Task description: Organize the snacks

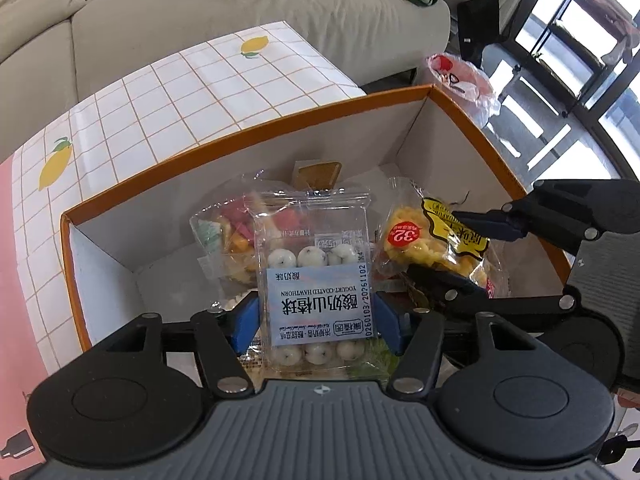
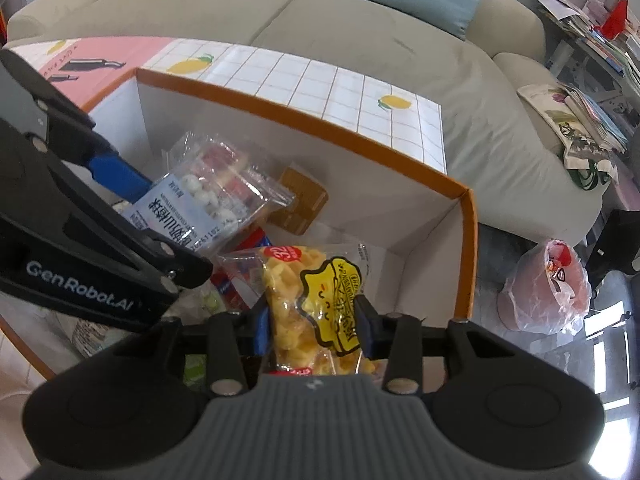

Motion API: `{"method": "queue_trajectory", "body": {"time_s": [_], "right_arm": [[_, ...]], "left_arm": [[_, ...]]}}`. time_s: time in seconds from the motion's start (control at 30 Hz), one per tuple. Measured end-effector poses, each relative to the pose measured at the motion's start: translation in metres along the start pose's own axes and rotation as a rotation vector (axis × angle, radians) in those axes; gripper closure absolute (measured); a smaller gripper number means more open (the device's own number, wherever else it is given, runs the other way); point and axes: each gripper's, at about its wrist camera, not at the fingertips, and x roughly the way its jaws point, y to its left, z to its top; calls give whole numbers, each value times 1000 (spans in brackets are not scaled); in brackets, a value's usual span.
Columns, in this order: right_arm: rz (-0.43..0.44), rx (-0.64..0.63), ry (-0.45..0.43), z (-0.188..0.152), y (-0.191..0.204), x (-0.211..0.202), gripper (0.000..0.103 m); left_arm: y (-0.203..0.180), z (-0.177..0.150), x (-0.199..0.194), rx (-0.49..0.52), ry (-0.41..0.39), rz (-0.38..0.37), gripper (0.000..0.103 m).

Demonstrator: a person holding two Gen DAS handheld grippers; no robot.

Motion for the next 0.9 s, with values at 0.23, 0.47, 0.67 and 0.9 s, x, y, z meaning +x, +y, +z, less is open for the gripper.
{"method": "queue_trajectory", "body": {"time_s": [0.23, 0.47, 0.67, 0.9], "right_arm": [[9, -1, 36, 3, -2, -8, 44], [13, 17, 46, 13, -5, -35, 26], [2, 117, 0, 17, -10, -79, 18], [-23, 313, -145, 6, -1, -149, 14]], "left_arm": [[-9, -1, -22, 49, -33, 35, 18], [-14, 2, -63, 34, -90, 32, 16], [-14, -7, -114, 7, -191, 16, 16], [-9, -37, -174, -41, -356, 37, 16]]}}
